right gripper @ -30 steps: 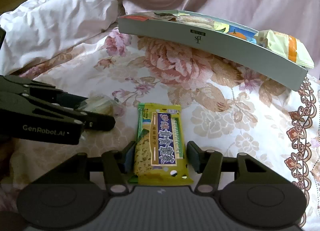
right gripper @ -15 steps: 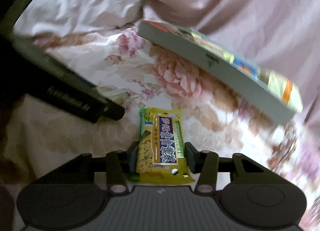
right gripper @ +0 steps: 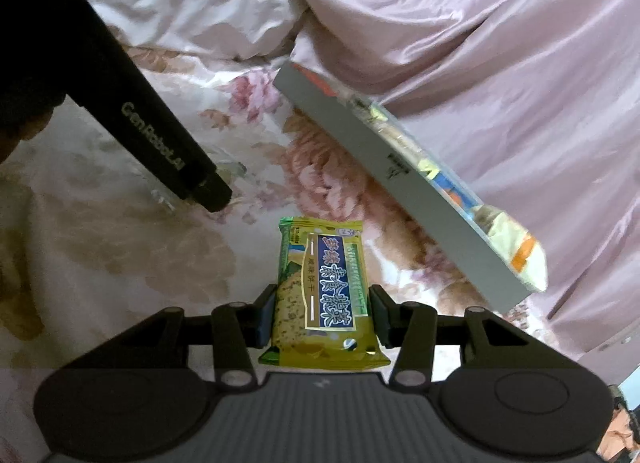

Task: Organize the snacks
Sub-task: 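Lift and carry the cake and biscuit pack over the grey tray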

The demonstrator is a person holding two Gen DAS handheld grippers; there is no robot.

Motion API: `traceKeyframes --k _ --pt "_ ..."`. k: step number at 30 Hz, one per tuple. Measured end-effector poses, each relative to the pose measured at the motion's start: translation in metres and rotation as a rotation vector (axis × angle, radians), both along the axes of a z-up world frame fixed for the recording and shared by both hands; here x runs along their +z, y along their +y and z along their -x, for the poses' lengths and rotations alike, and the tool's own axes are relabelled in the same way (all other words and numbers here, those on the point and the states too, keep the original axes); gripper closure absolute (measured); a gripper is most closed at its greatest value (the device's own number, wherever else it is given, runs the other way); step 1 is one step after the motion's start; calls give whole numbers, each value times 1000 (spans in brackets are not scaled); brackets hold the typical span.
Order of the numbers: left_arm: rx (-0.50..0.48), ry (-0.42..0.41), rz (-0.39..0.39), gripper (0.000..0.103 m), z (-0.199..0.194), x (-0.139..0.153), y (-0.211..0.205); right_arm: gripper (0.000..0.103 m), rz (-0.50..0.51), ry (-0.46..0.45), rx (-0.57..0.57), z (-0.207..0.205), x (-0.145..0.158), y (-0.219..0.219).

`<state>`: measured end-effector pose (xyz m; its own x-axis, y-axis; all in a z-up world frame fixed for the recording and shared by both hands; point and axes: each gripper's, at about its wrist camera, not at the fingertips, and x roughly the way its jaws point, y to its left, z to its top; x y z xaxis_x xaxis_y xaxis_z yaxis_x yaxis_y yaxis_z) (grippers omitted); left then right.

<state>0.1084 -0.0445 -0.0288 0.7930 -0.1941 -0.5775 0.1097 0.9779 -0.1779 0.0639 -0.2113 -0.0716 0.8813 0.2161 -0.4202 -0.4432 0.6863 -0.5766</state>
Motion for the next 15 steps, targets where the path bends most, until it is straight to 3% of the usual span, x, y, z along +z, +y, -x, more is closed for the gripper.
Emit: traceKeyframes --k 2,8,15 --pt "13 4 35 52 -1 6 1 51 -10 -22 3 1 5 -3" --pt "41 -45 34 52 -10 33 0 51 -44 -114 14 -7 26 -7" --pt "10 -154 -34 52 -51 76 -9 51 -64 -188 21 -23 52 -13"
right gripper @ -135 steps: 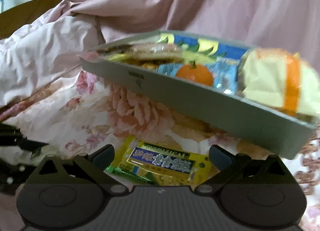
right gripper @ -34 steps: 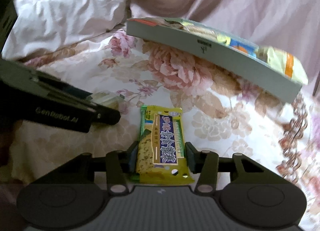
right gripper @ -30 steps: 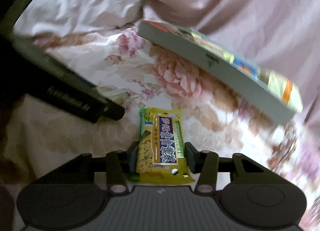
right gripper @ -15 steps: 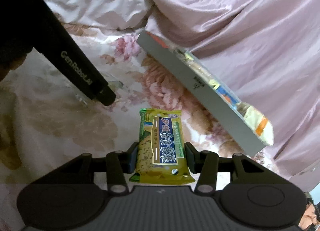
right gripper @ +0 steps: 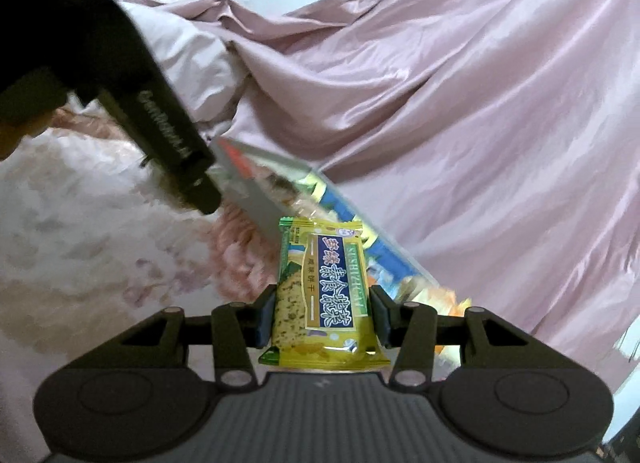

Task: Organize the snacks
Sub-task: 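Lift and carry the cake and biscuit pack over the grey tray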

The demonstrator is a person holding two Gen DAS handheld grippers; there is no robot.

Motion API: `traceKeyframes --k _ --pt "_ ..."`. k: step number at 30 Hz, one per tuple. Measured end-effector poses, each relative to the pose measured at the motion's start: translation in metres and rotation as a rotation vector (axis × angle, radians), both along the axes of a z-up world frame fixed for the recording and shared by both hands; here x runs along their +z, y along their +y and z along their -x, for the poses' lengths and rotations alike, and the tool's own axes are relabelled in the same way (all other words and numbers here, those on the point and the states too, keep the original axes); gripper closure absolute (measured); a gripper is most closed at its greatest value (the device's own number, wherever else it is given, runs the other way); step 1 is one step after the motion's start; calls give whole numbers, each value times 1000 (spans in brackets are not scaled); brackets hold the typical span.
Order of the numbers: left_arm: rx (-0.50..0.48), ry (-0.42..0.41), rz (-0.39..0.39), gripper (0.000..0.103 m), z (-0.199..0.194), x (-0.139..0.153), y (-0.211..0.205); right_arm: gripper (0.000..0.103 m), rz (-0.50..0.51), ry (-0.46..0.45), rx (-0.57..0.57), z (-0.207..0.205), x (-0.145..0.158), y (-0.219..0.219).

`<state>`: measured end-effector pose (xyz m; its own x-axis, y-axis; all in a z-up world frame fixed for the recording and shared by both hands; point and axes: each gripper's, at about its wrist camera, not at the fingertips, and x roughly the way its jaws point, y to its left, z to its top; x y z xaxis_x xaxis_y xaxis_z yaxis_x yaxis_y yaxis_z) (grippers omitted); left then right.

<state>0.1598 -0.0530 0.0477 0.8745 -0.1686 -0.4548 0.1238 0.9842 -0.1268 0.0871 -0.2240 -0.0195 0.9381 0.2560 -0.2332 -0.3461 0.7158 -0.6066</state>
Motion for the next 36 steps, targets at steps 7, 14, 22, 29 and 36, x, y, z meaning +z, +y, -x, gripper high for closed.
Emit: traceKeyframes --k 7,14,22,29,36 --pt "4 -83 1 52 -54 33 -11 51 68 -18 34 -39 47 -11" --pt "-5 -86 -23 52 -102 35 -24 51 -9 -7 -34 -101 79 -18" --pt "-6 -51 -34 52 -133 20 -34 51 24 -82 -57 -137 53 -12" --pt "-12 -17 -37 52 -141 4 -37 51 23 -14 -50 -145 38 -7" --pt "-6 -2 -36 52 -141 -3 -35 51 -39 77 -85 -158 37 -13"
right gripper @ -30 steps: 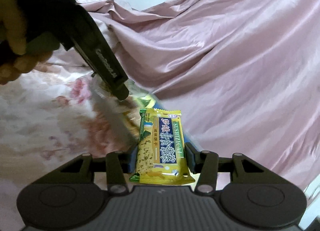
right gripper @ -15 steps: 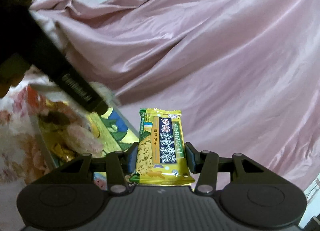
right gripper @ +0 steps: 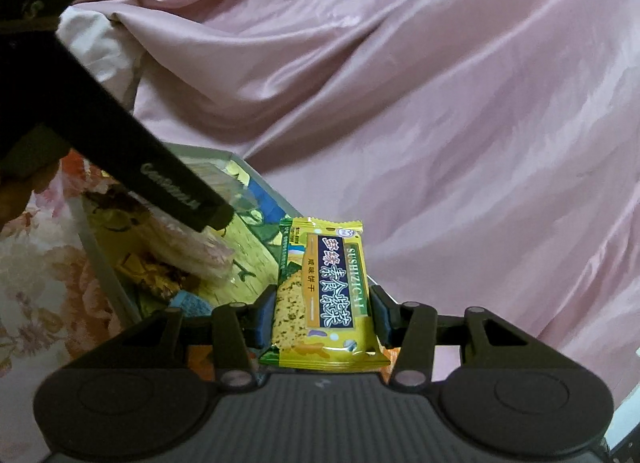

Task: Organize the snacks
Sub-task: 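Lift and carry the cake and biscuit pack over the grey tray, then lower both snacks into the grey tray and open both tools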

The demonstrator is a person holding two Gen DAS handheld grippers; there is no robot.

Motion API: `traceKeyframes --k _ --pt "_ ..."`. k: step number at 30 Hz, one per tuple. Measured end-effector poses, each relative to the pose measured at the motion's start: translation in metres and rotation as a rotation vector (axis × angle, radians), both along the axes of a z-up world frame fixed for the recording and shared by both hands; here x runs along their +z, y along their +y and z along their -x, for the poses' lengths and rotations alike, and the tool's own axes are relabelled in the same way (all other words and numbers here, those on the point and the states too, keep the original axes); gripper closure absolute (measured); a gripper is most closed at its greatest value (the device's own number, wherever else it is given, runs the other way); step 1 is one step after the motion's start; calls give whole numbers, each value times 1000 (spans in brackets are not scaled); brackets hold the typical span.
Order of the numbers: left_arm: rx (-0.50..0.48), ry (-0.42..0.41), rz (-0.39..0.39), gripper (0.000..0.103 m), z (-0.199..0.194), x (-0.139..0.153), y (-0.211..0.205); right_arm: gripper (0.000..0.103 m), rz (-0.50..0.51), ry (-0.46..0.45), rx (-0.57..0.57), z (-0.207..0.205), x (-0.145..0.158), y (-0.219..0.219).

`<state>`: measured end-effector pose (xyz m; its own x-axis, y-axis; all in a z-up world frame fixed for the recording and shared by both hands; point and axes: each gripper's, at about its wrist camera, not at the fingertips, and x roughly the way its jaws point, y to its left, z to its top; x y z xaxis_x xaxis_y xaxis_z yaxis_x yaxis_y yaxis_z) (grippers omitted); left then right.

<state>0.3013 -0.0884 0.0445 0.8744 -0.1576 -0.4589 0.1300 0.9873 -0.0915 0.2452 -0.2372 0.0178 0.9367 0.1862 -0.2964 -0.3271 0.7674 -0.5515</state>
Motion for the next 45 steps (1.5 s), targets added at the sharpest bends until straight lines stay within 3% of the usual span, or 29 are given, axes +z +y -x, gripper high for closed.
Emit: traceKeyframes --k 39,45 --pt "-34 64 -18 51 -23 -7 -8 52 -78 123 -17 -20 -2 -1" --pt "-31 75 7 39 -22 -7 -7 49 -113 122 -28 -18 1 -6"
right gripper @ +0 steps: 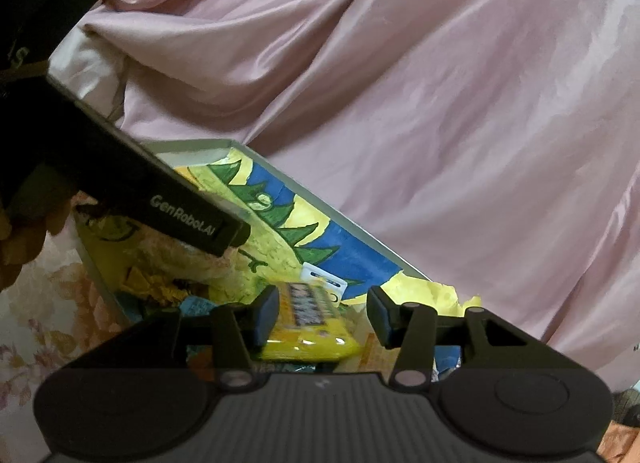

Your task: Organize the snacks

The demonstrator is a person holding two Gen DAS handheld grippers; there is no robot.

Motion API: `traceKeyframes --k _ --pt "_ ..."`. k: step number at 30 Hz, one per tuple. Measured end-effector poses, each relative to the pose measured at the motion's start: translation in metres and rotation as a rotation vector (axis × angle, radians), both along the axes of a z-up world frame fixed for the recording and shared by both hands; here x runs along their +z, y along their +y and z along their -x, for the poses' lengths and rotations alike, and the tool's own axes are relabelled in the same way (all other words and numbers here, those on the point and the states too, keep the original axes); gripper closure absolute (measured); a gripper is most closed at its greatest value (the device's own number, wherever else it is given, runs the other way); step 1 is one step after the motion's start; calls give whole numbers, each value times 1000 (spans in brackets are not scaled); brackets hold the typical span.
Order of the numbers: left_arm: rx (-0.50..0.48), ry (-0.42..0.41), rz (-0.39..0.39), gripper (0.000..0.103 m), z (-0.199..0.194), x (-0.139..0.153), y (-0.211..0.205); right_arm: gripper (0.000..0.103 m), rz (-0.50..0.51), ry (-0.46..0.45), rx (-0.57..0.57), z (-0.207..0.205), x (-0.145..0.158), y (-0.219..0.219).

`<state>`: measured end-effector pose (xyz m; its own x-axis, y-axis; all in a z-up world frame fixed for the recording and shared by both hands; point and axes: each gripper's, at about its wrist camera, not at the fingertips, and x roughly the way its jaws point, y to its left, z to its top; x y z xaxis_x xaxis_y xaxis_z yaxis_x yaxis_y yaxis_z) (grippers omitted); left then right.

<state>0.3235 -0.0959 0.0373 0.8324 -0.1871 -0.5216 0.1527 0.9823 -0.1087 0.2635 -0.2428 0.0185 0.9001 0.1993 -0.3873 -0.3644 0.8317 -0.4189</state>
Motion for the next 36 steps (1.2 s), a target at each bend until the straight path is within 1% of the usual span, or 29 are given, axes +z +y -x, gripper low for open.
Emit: traceKeyframes --k 3,4,5,6,7,13,15,19,24,31,36 --pt "11 1 9 32 1 0 1 43 -24 4 -11 0 1 -5" --pt "15 0 11 29 2 0 1 39 -30 4 -14 0 2 -6" --pt "18 -1 13 26 2 1 1 32 -35 5 -18 0 2 -7" --pt "22 -2 14 20 3 1 2 28 -43 5 -23 -1 3 -8" --pt "26 -5 14 18 4 1 2 22 -52 3 -31 -1 3 -10" --pt "49 -29 23 5 9 7 4 14 -82 -11 -51 0 3 -15" --pt "54 -40 27 4 11 11 3 12 -96 -17 -55 1 4 -16" --pt "57 -55 39 1 15 16 3 2 -118 -34 -70 4 7 -19" --pt "70 -82 44 1 25 22 5 1 -165 -22 -98 6 10 -25" --pt "96 -110 31 1 37 30 11 0 -279 2 -138 15 19 -34" --pt "117 -126 23 1 46 35 15 0 -325 -8 -150 24 26 -38"
